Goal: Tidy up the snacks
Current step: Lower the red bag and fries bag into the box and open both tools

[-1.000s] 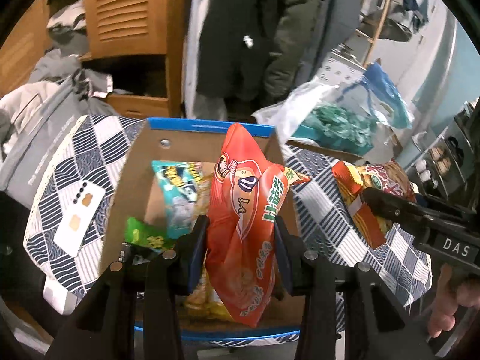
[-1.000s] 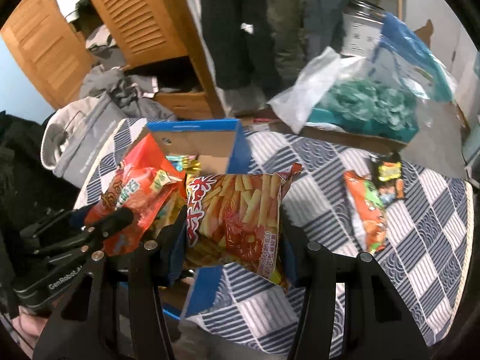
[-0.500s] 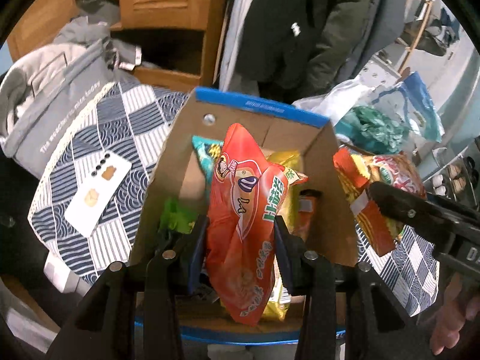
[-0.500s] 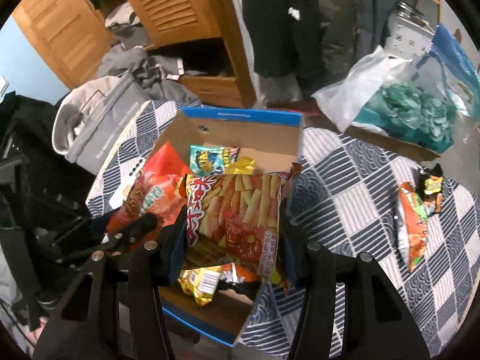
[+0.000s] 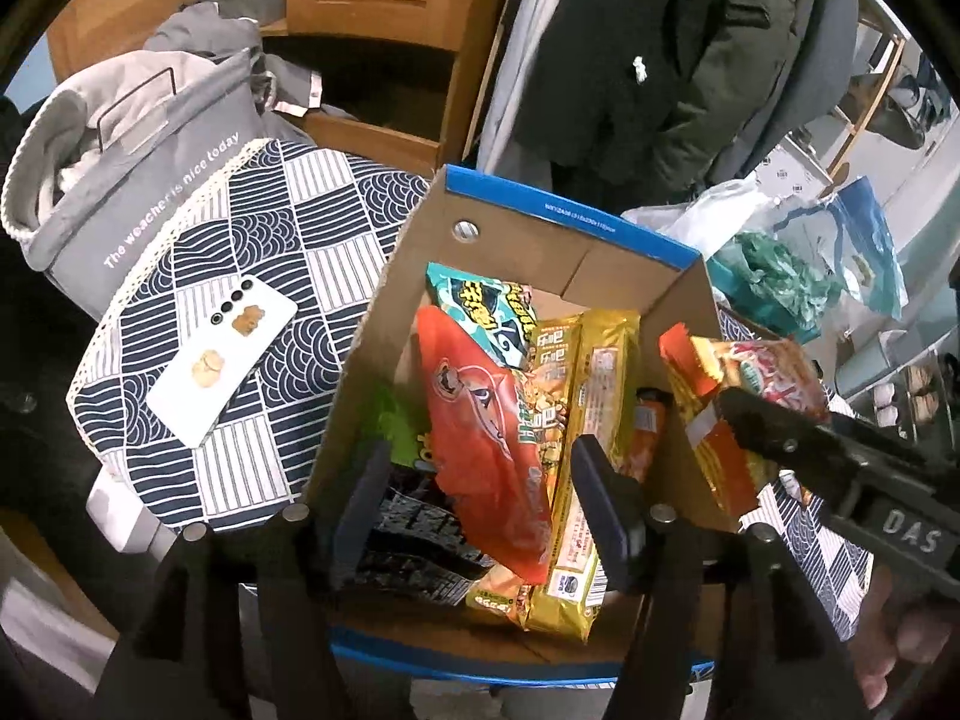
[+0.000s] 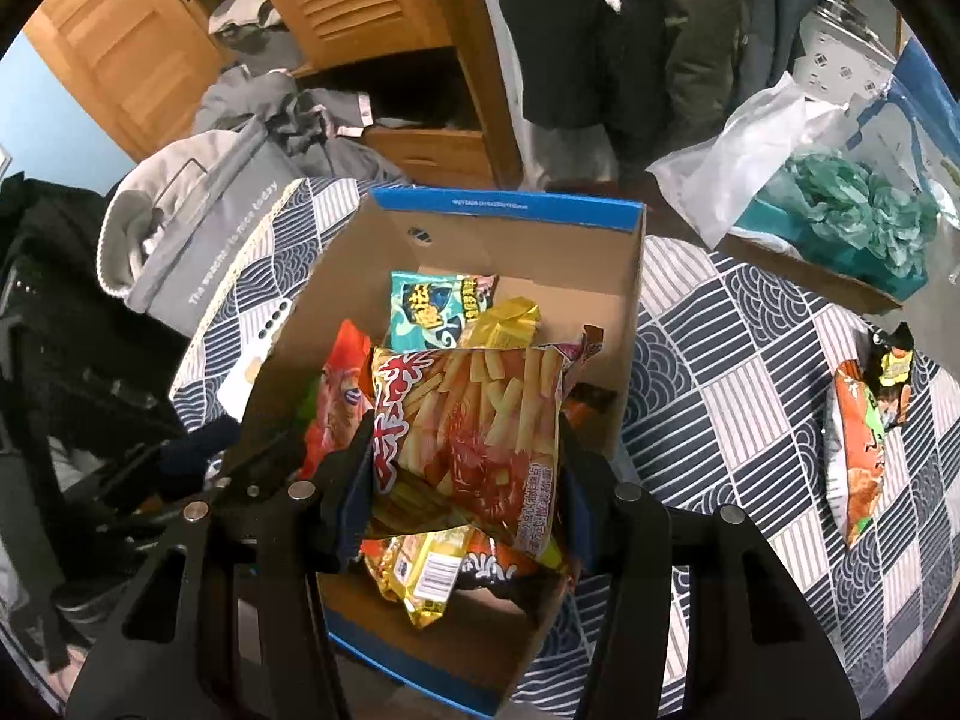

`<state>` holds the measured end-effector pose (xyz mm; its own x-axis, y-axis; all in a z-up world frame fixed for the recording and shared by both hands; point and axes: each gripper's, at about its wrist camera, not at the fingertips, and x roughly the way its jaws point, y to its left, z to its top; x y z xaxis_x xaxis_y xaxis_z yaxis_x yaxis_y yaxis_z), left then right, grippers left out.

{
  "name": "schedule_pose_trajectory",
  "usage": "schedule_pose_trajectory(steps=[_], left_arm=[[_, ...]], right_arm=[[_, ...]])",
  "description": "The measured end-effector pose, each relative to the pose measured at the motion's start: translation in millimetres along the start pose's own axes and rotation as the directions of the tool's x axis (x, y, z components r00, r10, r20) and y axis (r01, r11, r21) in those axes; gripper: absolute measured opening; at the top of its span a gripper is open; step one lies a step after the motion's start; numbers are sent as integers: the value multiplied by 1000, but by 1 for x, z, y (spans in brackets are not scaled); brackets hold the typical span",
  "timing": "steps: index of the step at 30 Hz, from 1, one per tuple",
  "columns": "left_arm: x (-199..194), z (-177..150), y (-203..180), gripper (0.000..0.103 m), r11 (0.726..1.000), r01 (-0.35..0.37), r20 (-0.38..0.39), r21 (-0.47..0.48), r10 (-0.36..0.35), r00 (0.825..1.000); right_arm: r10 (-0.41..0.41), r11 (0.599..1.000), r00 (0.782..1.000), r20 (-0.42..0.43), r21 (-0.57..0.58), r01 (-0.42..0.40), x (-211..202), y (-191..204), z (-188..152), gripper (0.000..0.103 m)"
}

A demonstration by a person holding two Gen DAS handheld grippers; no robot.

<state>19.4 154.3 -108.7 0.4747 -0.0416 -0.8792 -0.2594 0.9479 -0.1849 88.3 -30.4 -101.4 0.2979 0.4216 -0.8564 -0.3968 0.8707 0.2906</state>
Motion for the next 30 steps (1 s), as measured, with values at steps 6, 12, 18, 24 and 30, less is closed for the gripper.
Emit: schedule_pose_trajectory(steps=[6, 12, 18, 24, 30], left_arm=[[-8, 2, 0, 66, 1000, -9, 21, 6, 8, 1000], [-8, 2, -3, 66, 1000, -8, 21, 11, 8, 1000], [-11, 2, -11, 66, 1000, -7, 27, 23, 7, 1000], [-15, 0, -30, 66, 998, -4, 37, 57, 2, 999], [-19, -4, -56, 66, 993, 6, 41, 119, -11, 999]], right_arm=[[-6, 1000, 1000, -17, -16, 6, 7, 2, -1, 55], [-8, 1000, 1000, -13, -28, 8, 6, 2, -3, 59], [-26, 999, 1000, 12, -19, 26, -3, -3, -3, 66], [-60, 998, 997, 44, -11, 61, -17, -13, -4, 75], [-85, 996, 994, 68, 8, 85, -34, -28, -8, 75]])
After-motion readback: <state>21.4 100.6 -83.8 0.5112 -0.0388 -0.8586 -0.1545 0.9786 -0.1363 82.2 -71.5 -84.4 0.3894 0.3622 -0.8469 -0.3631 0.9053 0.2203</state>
